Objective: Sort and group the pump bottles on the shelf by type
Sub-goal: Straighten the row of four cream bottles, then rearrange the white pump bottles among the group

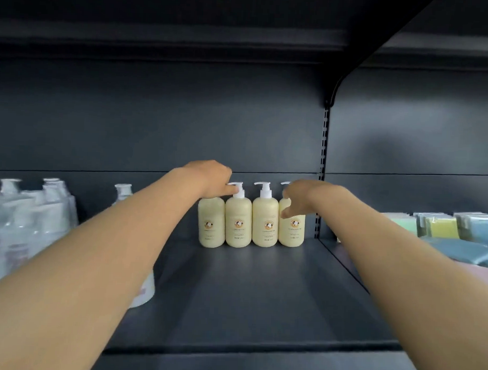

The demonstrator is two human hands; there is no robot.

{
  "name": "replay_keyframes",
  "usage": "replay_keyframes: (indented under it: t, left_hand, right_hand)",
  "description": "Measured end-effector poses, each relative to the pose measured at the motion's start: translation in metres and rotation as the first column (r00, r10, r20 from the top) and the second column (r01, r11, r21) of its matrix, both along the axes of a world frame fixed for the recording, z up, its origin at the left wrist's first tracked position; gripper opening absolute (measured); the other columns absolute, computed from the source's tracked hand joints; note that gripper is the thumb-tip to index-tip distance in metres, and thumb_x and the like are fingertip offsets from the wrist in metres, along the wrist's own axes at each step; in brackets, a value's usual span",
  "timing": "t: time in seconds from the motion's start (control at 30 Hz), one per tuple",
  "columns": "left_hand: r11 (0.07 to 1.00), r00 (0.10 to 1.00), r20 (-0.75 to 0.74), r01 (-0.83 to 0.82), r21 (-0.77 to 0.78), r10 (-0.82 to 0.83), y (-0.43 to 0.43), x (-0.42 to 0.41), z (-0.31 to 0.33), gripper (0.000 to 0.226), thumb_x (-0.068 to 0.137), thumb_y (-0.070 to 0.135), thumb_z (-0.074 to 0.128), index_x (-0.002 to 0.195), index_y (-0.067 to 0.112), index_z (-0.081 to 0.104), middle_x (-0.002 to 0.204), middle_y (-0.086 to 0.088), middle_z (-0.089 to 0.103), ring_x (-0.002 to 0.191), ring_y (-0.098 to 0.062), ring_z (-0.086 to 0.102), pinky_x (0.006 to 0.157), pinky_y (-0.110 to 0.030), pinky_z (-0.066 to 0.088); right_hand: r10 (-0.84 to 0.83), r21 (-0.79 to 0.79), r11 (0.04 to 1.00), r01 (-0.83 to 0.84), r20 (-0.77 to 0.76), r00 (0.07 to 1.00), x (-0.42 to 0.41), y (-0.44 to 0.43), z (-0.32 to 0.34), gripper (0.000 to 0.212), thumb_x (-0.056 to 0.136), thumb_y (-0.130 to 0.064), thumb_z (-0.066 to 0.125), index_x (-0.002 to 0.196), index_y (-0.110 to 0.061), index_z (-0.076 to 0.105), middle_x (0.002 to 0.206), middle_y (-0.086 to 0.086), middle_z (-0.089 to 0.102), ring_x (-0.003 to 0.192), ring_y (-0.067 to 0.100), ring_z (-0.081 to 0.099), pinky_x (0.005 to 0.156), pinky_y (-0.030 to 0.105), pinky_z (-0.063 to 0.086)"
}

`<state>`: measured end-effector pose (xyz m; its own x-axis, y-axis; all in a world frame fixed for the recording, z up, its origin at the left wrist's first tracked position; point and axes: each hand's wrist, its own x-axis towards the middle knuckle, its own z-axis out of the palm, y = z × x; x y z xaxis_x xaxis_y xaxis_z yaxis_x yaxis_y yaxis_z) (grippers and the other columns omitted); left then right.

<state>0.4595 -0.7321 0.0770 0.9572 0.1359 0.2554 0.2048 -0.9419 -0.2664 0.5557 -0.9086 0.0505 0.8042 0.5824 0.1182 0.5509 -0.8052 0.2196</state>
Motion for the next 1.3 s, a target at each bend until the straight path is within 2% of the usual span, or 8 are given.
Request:
replay_keyframes:
  t: [0.07, 0.2, 0.4, 0.5, 0.67, 0.83, 1.03, 1.3]
  left_hand:
    - [1.000, 1.000, 0.023, -0.012, 0.021, 0.012, 0.002, -0.042, 0.005, 0.044, 0.095, 0.048, 0.037, 0.108, 0.011, 0.056, 0.110, -0.007, 0.060, 0.101, -0.026, 0.055, 0.079, -0.035, 0.044]
    - [0.999, 0.996, 0.084, -0.035, 0.041, 0.031, 0.013, -0.134, 0.012, 0.044, 0.094, 0.047, 0.038, 0.104, 0.010, 0.059, 0.106, -0.007, 0.062, 0.102, -0.027, 0.056, 0.083, -0.037, 0.047]
    - [0.993, 0.982, 0.156, -0.114, 0.026, 0.109, 0.045, -0.274, 0.010, 0.042, 0.094, 0.043, 0.038, 0.100, 0.008, 0.061, 0.099, -0.008, 0.064, 0.094, -0.026, 0.059, 0.077, -0.036, 0.048]
    - [0.985, 0.968, 0.185, -0.174, 0.005, 0.170, 0.065, -0.332, 0.007, 0.041, 0.094, 0.042, 0.039, 0.106, 0.009, 0.060, 0.107, -0.008, 0.060, 0.098, -0.027, 0.058, 0.079, -0.039, 0.048]
    - [0.963, 0.940, 0.210, -0.269, -0.023, 0.268, 0.099, -0.406, 0.002, 0.040, 0.095, 0.043, 0.038, 0.113, 0.012, 0.056, 0.114, -0.008, 0.055, 0.103, -0.027, 0.054, 0.086, -0.042, 0.048]
    - [0.938, 0.911, 0.226, -0.343, -0.051, 0.345, 0.138, -0.445, 0.004, 0.040, 0.095, 0.043, 0.039, 0.114, 0.013, 0.055, 0.115, -0.009, 0.055, 0.105, -0.027, 0.053, 0.084, -0.038, 0.047]
    - [0.905, 0.873, 0.237, -0.414, -0.098, 0.426, 0.204, -0.465, 0.001, 0.040, 0.095, 0.042, 0.041, 0.117, 0.011, 0.053, 0.118, -0.010, 0.055, 0.105, -0.028, 0.053, 0.088, -0.041, 0.047]
    - [0.885, 0.838, 0.294, -0.459, -0.075, 0.460, 0.313, -0.449, 0.006, 0.038, 0.095, 0.043, 0.040, 0.112, 0.013, 0.054, 0.114, -0.007, 0.055, 0.101, -0.025, 0.054, 0.084, -0.037, 0.048]
  right_hand:
    - [0.016, 0.004, 1.000, -0.016, 0.037, 0.999, -0.037, 0.005, 0.010, 0.050, 0.084, -0.049, 0.056, 0.121, -0.015, 0.054, 0.119, 0.002, 0.059, 0.105, 0.024, 0.057, 0.075, 0.031, 0.045]
    - [0.050, 0.083, 0.995, -0.058, 0.088, 0.995, -0.124, 0.013, 0.027, 0.055, 0.082, -0.052, 0.058, 0.123, -0.015, 0.055, 0.119, 0.003, 0.060, 0.108, 0.026, 0.057, 0.079, 0.034, 0.047]
    - [0.150, 0.180, 0.968, -0.173, 0.134, 0.979, -0.243, 0.031, 0.030, 0.043, 0.083, -0.052, 0.055, 0.104, -0.014, 0.056, 0.109, 0.003, 0.060, 0.099, 0.026, 0.056, 0.073, 0.034, 0.044]
    - [0.193, 0.233, 0.945, -0.227, 0.161, 0.968, -0.293, 0.043, 0.029, 0.046, 0.084, -0.053, 0.054, 0.111, -0.015, 0.056, 0.110, 0.002, 0.059, 0.100, 0.024, 0.055, 0.072, 0.033, 0.042]
    - [0.249, 0.235, 0.924, -0.301, 0.227, 0.941, -0.350, 0.082, 0.025, 0.043, 0.085, -0.052, 0.053, 0.107, -0.015, 0.055, 0.105, 0.002, 0.060, 0.090, 0.023, 0.052, 0.066, 0.031, 0.038]
    - [0.323, 0.258, 0.887, -0.383, 0.246, 0.914, -0.383, 0.136, 0.034, 0.047, 0.086, -0.050, 0.052, 0.118, -0.015, 0.054, 0.111, 0.004, 0.061, 0.091, 0.022, 0.051, 0.069, 0.031, 0.041]
    - [0.414, 0.237, 0.852, -0.466, 0.239, 0.878, -0.391, 0.208, 0.044, 0.055, 0.085, -0.053, 0.052, 0.125, -0.015, 0.051, 0.120, 0.005, 0.059, 0.108, 0.025, 0.055, 0.076, 0.035, 0.046]
    - [0.500, 0.234, 0.794, -0.562, 0.275, 0.821, -0.365, 0.334, 0.035, 0.052, 0.085, -0.052, 0.051, 0.121, -0.015, 0.053, 0.118, 0.003, 0.059, 0.110, 0.023, 0.051, 0.073, 0.034, 0.043]
